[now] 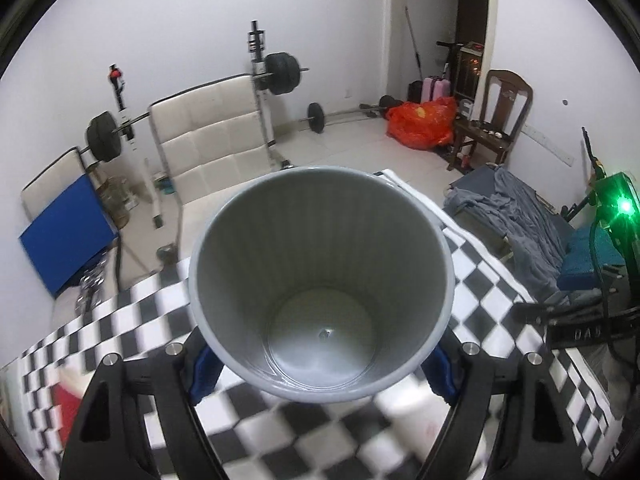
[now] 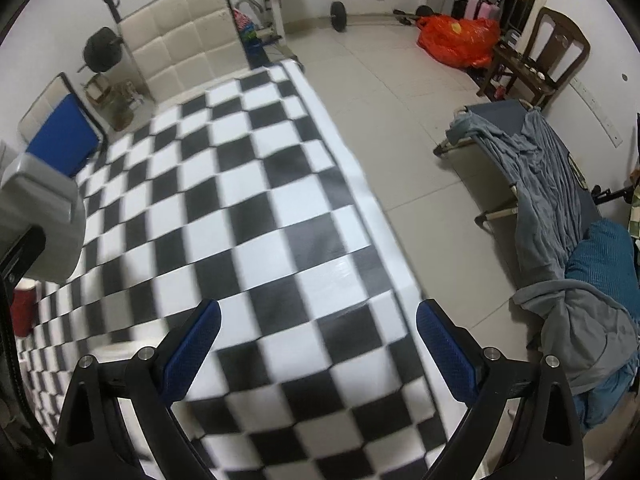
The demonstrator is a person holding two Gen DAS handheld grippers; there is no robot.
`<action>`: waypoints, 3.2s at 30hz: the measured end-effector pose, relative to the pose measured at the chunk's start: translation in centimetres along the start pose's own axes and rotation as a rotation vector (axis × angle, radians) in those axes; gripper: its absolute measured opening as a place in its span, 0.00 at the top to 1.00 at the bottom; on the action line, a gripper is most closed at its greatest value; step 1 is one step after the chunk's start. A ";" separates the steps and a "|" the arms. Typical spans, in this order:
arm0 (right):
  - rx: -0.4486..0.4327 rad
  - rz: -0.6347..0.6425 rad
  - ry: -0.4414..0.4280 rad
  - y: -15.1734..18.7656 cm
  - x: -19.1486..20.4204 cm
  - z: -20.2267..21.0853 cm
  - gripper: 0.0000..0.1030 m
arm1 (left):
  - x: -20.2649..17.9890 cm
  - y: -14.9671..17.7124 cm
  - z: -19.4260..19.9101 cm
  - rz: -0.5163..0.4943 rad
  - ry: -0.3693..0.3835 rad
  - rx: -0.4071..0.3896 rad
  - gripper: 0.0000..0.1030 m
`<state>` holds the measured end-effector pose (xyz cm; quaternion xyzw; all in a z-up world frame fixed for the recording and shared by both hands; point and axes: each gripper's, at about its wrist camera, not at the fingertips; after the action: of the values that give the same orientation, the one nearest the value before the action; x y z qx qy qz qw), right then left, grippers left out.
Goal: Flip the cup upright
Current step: 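Close the left gripper around the grey mug's body, then lift the grey mug with the left gripper and turn it toward the right tool, then grasp the grey mug with the right gripper while the left gripper releases it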
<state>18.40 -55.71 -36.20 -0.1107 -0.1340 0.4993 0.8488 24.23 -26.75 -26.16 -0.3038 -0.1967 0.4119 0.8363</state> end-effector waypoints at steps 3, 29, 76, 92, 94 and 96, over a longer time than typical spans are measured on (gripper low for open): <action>0.018 0.024 -0.029 1.9 2.7 2.3 0.03 | 2.0 1.8 3.0 0.025 -0.014 0.042 0.22; 0.243 0.067 0.000 20.2 16.9 5.5 0.04 | 6.1 20.9 3.3 0.335 0.301 0.697 0.22; 0.244 0.063 -0.112 18.9 18.7 7.6 0.03 | 10.2 17.1 11.5 0.533 -0.014 0.464 0.12; 0.244 0.279 -0.169 22.6 30.0 13.7 0.03 | 14.4 19.9 20.0 0.449 -0.367 0.397 0.07; 0.271 0.295 -0.173 22.8 30.9 13.0 0.03 | 15.1 21.4 19.3 0.476 -0.374 0.435 0.07; 0.313 0.315 -0.170 22.7 32.0 11.6 0.03 | 15.7 22.8 18.2 0.498 -0.369 0.478 0.07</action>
<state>10.81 -16.20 -28.84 0.0454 -0.1071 0.6478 0.7529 9.83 3.10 -26.81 -0.0599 -0.1624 0.6840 0.7086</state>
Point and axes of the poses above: each gripper's, at about its wrist camera, not at the fingertips, and z roughly against the way its jaws point, x to its left, y to its underside, and after that the axes turned 4 degrees about -y, right-handed
